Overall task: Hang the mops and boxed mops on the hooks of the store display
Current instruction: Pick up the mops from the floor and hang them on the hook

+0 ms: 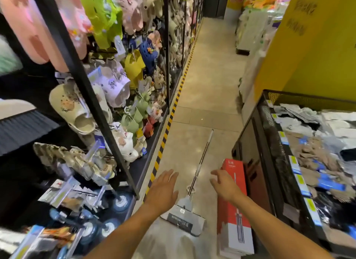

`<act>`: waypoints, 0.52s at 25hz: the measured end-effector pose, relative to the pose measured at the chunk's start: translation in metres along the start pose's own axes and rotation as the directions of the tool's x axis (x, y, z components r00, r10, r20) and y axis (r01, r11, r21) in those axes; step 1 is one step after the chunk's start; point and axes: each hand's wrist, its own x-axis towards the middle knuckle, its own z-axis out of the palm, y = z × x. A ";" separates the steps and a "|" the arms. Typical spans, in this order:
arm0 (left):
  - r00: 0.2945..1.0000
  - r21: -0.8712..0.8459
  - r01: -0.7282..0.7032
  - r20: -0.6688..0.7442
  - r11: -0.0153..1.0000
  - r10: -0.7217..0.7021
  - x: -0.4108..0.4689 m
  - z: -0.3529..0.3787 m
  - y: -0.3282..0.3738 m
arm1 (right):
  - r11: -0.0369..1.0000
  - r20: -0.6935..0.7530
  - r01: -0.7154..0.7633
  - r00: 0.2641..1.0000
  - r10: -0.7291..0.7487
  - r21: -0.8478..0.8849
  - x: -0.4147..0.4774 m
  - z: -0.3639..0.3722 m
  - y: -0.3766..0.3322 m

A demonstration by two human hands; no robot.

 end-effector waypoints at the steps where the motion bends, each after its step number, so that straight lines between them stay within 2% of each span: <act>1: 1.000 -0.015 0.010 0.025 1.000 -0.010 0.017 0.002 -0.002 | 1.000 0.004 -0.010 1.000 0.010 0.006 0.020 -0.004 0.003; 13: 0.974 -0.071 -0.010 0.226 0.997 0.026 0.235 0.051 -0.072 | 0.989 0.092 -0.151 0.984 0.151 -0.006 0.227 0.010 0.034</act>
